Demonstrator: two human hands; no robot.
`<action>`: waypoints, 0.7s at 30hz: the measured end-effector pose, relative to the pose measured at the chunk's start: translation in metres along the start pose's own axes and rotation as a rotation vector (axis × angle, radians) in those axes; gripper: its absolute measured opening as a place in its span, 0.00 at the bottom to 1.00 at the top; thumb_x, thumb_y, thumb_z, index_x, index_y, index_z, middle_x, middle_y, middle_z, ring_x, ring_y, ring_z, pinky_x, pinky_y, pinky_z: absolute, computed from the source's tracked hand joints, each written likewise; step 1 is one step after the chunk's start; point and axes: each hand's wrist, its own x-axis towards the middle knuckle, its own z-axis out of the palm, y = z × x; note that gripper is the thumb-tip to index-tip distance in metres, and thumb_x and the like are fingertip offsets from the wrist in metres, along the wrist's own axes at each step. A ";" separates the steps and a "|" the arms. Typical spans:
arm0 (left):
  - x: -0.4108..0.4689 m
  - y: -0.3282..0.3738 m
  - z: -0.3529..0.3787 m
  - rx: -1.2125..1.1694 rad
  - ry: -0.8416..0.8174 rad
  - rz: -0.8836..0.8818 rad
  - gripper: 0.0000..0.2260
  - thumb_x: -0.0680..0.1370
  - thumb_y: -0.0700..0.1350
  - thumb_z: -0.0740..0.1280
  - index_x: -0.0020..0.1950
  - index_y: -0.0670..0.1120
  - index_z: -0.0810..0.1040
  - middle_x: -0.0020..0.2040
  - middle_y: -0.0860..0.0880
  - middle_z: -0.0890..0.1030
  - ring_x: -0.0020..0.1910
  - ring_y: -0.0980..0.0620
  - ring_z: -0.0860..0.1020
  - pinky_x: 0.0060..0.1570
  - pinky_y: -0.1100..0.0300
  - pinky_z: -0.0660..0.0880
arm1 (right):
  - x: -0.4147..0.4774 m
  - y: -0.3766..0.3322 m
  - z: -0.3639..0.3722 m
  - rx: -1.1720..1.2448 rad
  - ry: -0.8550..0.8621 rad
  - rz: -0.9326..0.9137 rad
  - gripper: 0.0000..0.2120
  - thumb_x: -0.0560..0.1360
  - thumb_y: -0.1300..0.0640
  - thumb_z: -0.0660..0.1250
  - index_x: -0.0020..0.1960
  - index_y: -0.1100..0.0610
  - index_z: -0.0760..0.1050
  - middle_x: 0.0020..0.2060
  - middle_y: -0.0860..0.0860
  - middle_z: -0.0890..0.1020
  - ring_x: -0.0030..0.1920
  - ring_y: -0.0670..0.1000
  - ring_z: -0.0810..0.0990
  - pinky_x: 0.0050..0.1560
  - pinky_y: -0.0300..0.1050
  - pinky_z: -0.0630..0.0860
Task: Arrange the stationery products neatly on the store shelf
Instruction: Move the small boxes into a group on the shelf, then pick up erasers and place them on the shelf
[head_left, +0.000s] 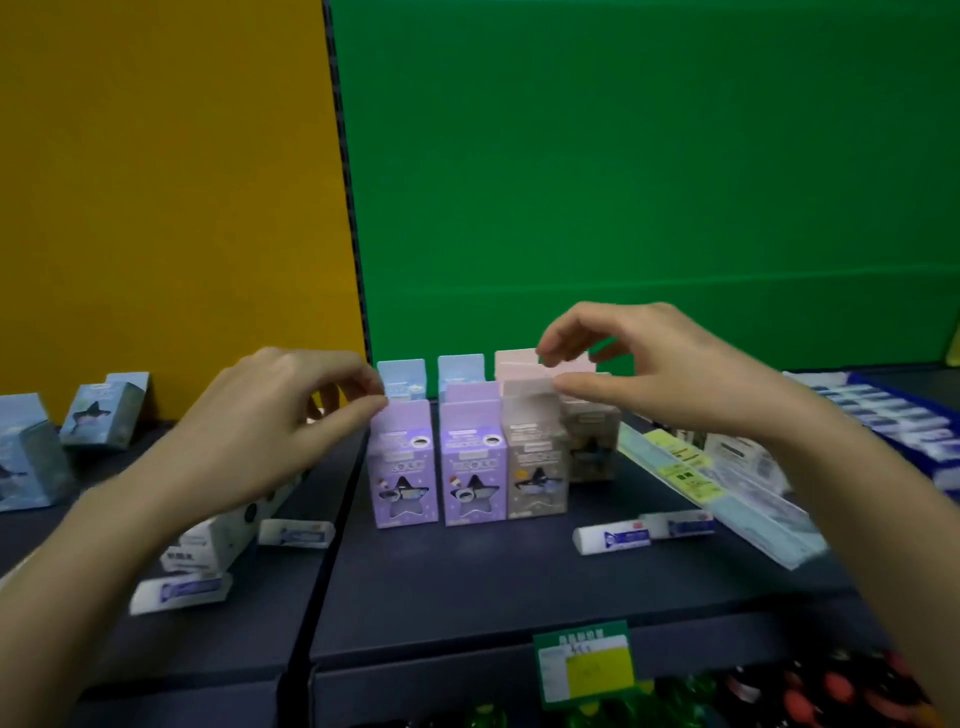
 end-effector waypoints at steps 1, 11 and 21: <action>0.001 0.009 0.003 -0.014 -0.012 0.020 0.16 0.72 0.63 0.56 0.43 0.55 0.77 0.36 0.58 0.80 0.34 0.59 0.77 0.31 0.53 0.76 | -0.010 0.007 -0.006 0.001 -0.004 0.032 0.08 0.73 0.55 0.68 0.52 0.52 0.77 0.47 0.44 0.82 0.48 0.39 0.78 0.52 0.37 0.74; 0.007 0.103 0.095 -0.116 -0.143 0.139 0.18 0.72 0.60 0.53 0.54 0.54 0.73 0.49 0.57 0.78 0.49 0.59 0.75 0.48 0.61 0.73 | -0.084 0.079 -0.004 -0.162 -0.249 0.140 0.15 0.73 0.51 0.67 0.59 0.50 0.76 0.50 0.41 0.78 0.49 0.39 0.76 0.54 0.34 0.73; 0.010 0.132 0.152 -0.046 -0.288 0.013 0.21 0.73 0.60 0.54 0.57 0.49 0.73 0.53 0.51 0.75 0.55 0.51 0.72 0.51 0.57 0.69 | -0.107 0.101 0.023 -0.216 -0.235 0.034 0.14 0.74 0.46 0.64 0.58 0.49 0.74 0.53 0.46 0.77 0.53 0.46 0.73 0.56 0.44 0.71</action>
